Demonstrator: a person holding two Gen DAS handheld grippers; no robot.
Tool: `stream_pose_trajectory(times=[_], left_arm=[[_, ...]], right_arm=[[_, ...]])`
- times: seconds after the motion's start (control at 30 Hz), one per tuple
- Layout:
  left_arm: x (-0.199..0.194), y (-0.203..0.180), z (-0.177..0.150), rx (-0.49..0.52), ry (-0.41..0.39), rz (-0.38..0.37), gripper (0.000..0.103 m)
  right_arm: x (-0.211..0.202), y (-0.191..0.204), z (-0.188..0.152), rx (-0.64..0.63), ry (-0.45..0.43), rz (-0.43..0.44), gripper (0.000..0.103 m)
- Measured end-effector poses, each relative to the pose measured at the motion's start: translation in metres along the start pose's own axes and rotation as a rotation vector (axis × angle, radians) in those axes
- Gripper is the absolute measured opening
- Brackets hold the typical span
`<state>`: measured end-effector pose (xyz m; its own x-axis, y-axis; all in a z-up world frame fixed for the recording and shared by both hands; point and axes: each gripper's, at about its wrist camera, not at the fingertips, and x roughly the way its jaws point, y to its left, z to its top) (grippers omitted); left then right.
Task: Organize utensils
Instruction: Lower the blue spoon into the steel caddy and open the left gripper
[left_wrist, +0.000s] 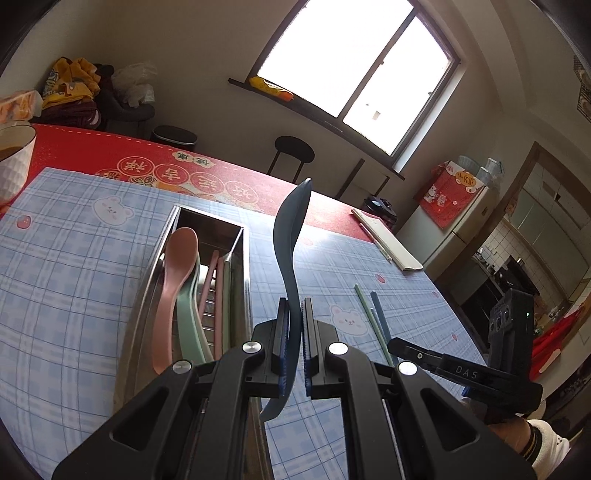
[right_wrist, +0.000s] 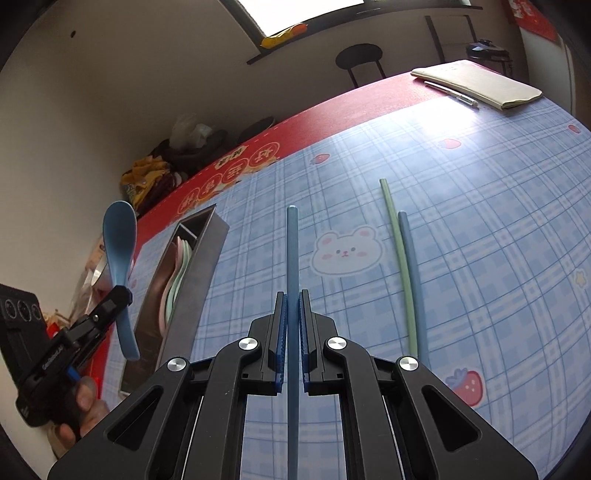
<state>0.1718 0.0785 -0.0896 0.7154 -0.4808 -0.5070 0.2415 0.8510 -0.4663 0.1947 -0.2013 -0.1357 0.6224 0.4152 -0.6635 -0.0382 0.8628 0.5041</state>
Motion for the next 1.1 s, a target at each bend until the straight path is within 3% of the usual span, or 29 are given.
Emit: stream_pose_trajectory(times=[0.27, 0.67, 0.9, 1.1], left_arm=[[0.009, 0.017, 0.018, 0.021, 0.095, 0.176, 0.007], [0.051, 0.037, 0.022, 0.008, 0.220, 0.330, 0.007], [0.061, 0.044, 0.023, 0.005, 0.257, 0.377, 0.007], [0.062, 0.043, 0.022, 0.010, 0.273, 0.366, 0.009]], right_arm=[[0.002, -0.025, 0.003, 0.058, -0.003, 0.050, 0.006], [-0.018, -0.056, -0.002, 0.124, -0.018, 0.079, 0.007], [-0.025, -0.061, -0.003, 0.133, -0.022, 0.093, 0.007], [-0.023, -0.063, -0.005, 0.144, -0.011, 0.094, 0.007]])
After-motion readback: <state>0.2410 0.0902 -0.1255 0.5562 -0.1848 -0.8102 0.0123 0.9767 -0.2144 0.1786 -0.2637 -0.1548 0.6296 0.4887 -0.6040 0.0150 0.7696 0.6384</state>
